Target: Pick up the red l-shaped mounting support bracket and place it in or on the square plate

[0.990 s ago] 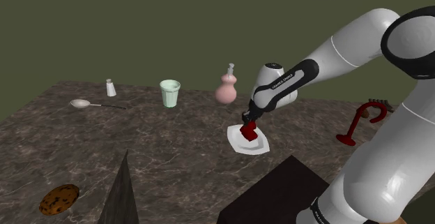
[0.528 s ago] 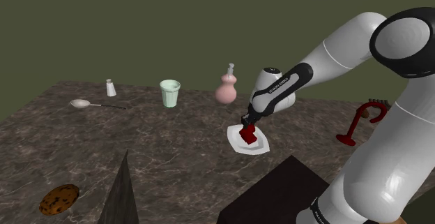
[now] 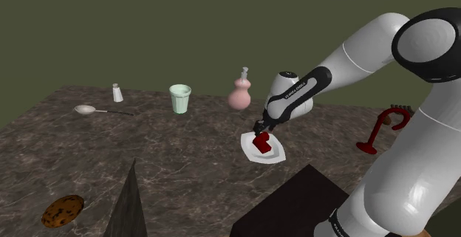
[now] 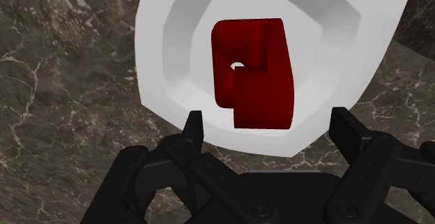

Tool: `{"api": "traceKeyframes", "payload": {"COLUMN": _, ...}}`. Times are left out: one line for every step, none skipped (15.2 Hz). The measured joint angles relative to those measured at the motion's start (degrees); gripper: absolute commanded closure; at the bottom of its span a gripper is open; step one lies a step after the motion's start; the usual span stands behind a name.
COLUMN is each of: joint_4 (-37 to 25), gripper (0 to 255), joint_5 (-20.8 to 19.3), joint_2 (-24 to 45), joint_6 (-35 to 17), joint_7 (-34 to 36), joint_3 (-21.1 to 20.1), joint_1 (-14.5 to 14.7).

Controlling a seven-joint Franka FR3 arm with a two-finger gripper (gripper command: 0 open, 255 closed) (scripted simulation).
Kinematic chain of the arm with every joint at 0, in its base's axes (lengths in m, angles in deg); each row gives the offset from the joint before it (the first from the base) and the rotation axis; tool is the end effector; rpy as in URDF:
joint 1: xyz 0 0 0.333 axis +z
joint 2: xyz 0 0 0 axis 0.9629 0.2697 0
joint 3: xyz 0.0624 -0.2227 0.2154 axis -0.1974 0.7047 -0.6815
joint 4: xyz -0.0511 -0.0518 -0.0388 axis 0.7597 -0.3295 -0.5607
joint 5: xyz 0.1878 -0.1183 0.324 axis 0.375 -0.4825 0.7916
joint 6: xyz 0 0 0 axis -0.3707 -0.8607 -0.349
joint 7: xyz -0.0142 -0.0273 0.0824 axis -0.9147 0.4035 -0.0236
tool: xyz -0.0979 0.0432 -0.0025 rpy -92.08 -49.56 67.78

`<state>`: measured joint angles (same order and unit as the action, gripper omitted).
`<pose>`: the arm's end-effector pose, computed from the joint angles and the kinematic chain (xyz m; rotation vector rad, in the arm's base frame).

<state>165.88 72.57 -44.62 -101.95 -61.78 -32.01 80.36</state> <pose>0.4470 -0.0913 0.2565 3.0596 -0.1483 0.1886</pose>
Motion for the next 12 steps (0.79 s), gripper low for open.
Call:
{"api": "traceKeyframes", "payload": {"joint_4": 0.0, "gripper": 0, "joint_5": 0.0, "joint_2": 0.0, "joint_6": 0.0, "joint_7": 0.0, "joint_3": 0.0, "joint_1": 0.0}}
{"api": "traceKeyframes", "payload": {"joint_4": 0.1, "gripper": 0, "joint_5": -0.6, "joint_2": -1.1, "joint_6": 1.0, "joint_7": 0.3, "joint_3": 0.1, "joint_1": 0.0}}
{"api": "traceKeyframes", "payload": {"joint_4": -0.1, "gripper": 0, "joint_5": -1.2, "joint_2": -2.5, "joint_6": 2.5, "joint_7": 0.8, "joint_3": 0.1, "joint_1": 0.1}}
{"api": "traceKeyframes", "payload": {"joint_4": -0.1, "gripper": 0, "joint_5": -2.0, "joint_2": -4.4, "joint_6": 4.3, "joint_7": 1.3, "joint_3": 0.2, "joint_1": 0.1}}
{"api": "traceKeyframes", "payload": {"joint_4": -0.2, "gripper": 0, "joint_5": -2.7, "joint_2": -6.2, "joint_6": 6.2, "joint_7": 1.9, "joint_3": 0.1, "joint_1": 0.1}}
{"api": "traceKeyframes", "payload": {"joint_4": -0.2, "gripper": 0, "joint_5": -3.1, "joint_2": -7.1, "joint_6": 7.1, "joint_7": 2.1, "joint_3": 0.0, "joint_1": 0.0}}
{"api": "traceKeyframes", "payload": {"joint_4": 0.0, "gripper": 0, "joint_5": -3.4, "joint_2": -7.8, "joint_6": 7.7, "joint_7": 2.5, "joint_3": -0.1, "joint_1": 0.0}}
{"api": "traceKeyframes", "payload": {"joint_4": 0.0, "gripper": 0, "joint_5": -3.5, "joint_2": -8.2, "joint_6": 8.0, "joint_7": 2.5, "joint_3": -0.1, "joint_1": 0.0}}
{"api": "traceKeyframes", "payload": {"joint_4": 0.0, "gripper": 0, "joint_5": -3.6, "joint_2": -8.3, "joint_6": 8.1, "joint_7": 2.6, "joint_3": -0.1, "joint_1": 0.0}}
{"api": "traceKeyframes", "payload": {"joint_4": 0.0, "gripper": 0, "joint_5": -3.6, "joint_2": -8.4, "joint_6": 8.2, "joint_7": 2.6, "joint_3": -0.1, "joint_1": 0.0}}
{"api": "traceKeyframes", "payload": {"joint_4": 0.0, "gripper": 0, "joint_5": -3.6, "joint_2": -8.5, "joint_6": 8.3, "joint_7": 2.6, "joint_3": -0.1, "joint_1": 0.0}}
{"api": "traceKeyframes", "payload": {"joint_4": 0.0, "gripper": 0, "joint_5": -3.7, "joint_2": -8.5, "joint_6": 8.3, "joint_7": 2.6, "joint_3": -0.1, "joint_1": 0.0}}
